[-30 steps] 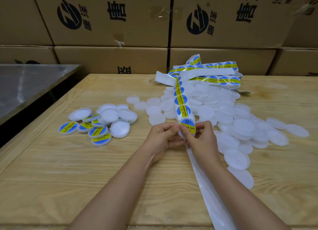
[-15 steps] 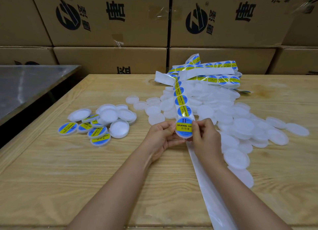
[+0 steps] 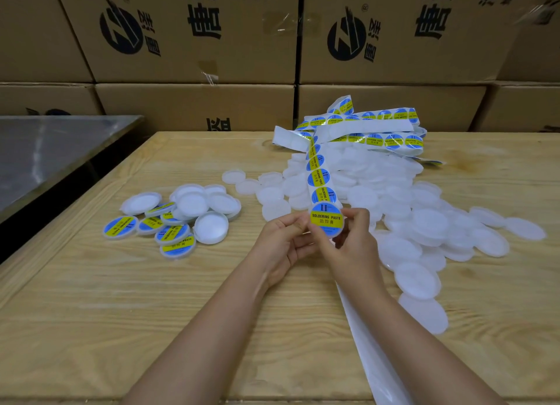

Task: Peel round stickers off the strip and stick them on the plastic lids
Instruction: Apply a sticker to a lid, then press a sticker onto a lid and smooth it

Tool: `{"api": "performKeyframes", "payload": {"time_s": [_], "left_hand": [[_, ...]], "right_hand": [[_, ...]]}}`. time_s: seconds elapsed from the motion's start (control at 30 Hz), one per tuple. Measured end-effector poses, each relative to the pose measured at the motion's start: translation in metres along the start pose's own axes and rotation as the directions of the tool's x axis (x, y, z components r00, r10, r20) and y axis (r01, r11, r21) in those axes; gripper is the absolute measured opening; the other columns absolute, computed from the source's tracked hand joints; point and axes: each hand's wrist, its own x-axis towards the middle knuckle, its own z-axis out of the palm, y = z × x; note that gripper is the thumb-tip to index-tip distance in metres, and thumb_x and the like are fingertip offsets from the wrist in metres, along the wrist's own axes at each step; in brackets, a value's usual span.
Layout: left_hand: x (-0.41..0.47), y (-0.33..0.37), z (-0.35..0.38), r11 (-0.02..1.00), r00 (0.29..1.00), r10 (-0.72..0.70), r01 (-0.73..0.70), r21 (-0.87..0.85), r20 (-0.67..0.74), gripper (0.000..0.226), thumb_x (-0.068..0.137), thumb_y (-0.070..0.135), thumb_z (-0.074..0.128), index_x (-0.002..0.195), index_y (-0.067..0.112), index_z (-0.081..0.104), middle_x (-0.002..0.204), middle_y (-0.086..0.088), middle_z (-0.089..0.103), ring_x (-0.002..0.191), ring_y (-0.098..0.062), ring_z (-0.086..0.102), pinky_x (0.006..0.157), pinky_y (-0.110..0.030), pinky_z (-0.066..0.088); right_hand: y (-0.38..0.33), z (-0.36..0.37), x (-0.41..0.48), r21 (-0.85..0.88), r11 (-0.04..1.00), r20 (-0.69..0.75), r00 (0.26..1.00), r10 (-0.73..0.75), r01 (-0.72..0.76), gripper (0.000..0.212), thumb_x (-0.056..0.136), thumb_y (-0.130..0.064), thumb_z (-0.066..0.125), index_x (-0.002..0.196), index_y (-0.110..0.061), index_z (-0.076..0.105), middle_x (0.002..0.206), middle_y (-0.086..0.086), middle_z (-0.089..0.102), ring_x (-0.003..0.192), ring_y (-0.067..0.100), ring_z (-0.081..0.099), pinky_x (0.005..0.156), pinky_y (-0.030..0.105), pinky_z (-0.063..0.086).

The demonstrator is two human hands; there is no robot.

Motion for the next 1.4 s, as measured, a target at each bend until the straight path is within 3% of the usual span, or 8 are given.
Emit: {"api": "performKeyframes", "payload": {"time_s": [0.23, 0.37, 0.53, 0.67, 0.83, 0.93, 1.1, 1.4], "left_hand": [[0.003, 0.011, -0.002, 0.994, 0.974, 0.106, -0.102, 0.031, -0.198, 0.024, 0.095, 0.008, 0.047, 0.082, 0.005, 0.068, 0.077, -0.007, 0.073, 0.071, -0.018, 0.071, 0.058, -0.028, 0.057], [0.007, 0.029, -0.020, 0.944, 0.801, 0.328, -0.260, 0.202, -0.501, 0.020, 0.094, 0.004, 0.049, 0.080, 0.009, 0.063, 0.072, -0.009, 0.064, 0.066, -0.019, 0.064, 0.055, -0.025, 0.057], [-0.006, 0.055, -0.060, 0.463, 0.448, 0.830, -0.224, 0.858, -0.332, 0.019, 0.097, 0.020, 0.049, 0.101, 0.017, 0.067, 0.084, 0.012, 0.063, 0.083, -0.008, 0.057, 0.077, -0.014, 0.046], [-0.016, 0.063, -0.088, 0.224, 0.358, 0.908, 0.026, 0.974, -0.218, 0.026, 0.096, 0.016, 0.048, 0.111, 0.002, 0.064, 0.111, -0.009, 0.067, 0.107, -0.026, 0.057, 0.092, -0.029, 0.039], [-0.020, 0.059, -0.112, 0.194, 0.367, 0.879, 0.306, 0.932, -0.303, 0.025, 0.093, 0.007, 0.048, 0.107, -0.005, 0.063, 0.107, -0.021, 0.065, 0.109, -0.038, 0.051, 0.090, -0.043, 0.038], [-0.019, 0.059, -0.118, 0.194, 0.380, 0.846, 0.435, 0.879, -0.375, 0.026, 0.090, 0.007, 0.048, 0.106, -0.001, 0.066, 0.101, -0.023, 0.066, 0.100, -0.040, 0.055, 0.086, -0.044, 0.036], [-0.017, 0.053, -0.116, 0.108, 0.397, 0.839, 0.547, 0.830, -0.371, 0.027, 0.089, 0.015, 0.048, 0.106, 0.005, 0.067, 0.101, -0.019, 0.066, 0.101, -0.036, 0.056, 0.110, -0.047, 0.015], [-0.009, 0.044, -0.074, -0.349, 0.511, 0.834, 0.196, 0.916, 0.209, 0.033, 0.080, 0.005, 0.048, 0.106, 0.005, 0.066, 0.112, -0.010, 0.066, 0.112, -0.031, 0.059, 0.104, -0.067, 0.013]], "right_hand": [[0.005, -0.001, 0.001, -0.056, 0.997, 0.069, 0.997, -0.040, 0.044, 0.063, 0.078, -0.051, 0.063, 0.129, -0.028, 0.034, 0.081, -0.008, 0.055, 0.064, 0.006, 0.054, 0.059, 0.024, 0.043], [0.006, -0.005, 0.003, -0.059, 0.997, 0.115, 0.993, -0.033, 0.041, 0.048, 0.091, -0.044, 0.051, 0.132, -0.023, 0.035, 0.078, -0.007, 0.056, 0.063, 0.004, 0.054, 0.056, 0.012, 0.038], [0.004, -0.008, 0.005, -0.092, 0.996, 0.152, 0.988, 0.000, 0.014, 0.042, 0.094, -0.043, 0.043, 0.129, -0.021, 0.041, 0.078, -0.006, 0.058, 0.068, 0.000, 0.054, 0.056, 0.011, 0.036], [0.002, -0.010, 0.005, -0.115, 0.993, 0.165, 0.986, 0.011, 0.008, 0.037, 0.095, -0.041, 0.043, 0.126, -0.021, 0.045, 0.077, -0.008, 0.058, 0.065, 0.003, 0.054, 0.055, 0.015, 0.035], [0.002, -0.011, 0.006, -0.189, 0.982, 0.131, 0.991, 0.015, 0.010, 0.027, 0.094, -0.031, 0.049, 0.118, -0.020, 0.052, 0.074, -0.012, 0.056, 0.066, 0.006, 0.054, 0.058, 0.017, 0.037], [0.003, -0.011, 0.006, -0.253, 0.965, 0.109, 0.993, -0.042, 0.069, 0.027, 0.092, -0.019, 0.052, 0.119, -0.013, 0.055, 0.090, -0.008, 0.058, 0.092, 0.018, 0.053, 0.074, 0.026, 0.036], [0.006, -0.012, 0.009, -0.380, 0.918, 0.123, 0.990, -0.074, 0.116, 0.033, 0.090, -0.007, 0.050, 0.122, -0.007, 0.055, 0.117, 0.007, 0.058, 0.108, 0.026, 0.048, 0.089, 0.030, 0.034], [0.002, -0.020, 0.012, -0.629, 0.773, 0.182, 0.982, 0.044, 0.082, 0.030, 0.092, -0.013, 0.042, 0.121, -0.011, 0.051, 0.100, 0.013, 0.062, 0.094, 0.034, 0.054, 0.079, 0.042, 0.042]]}}
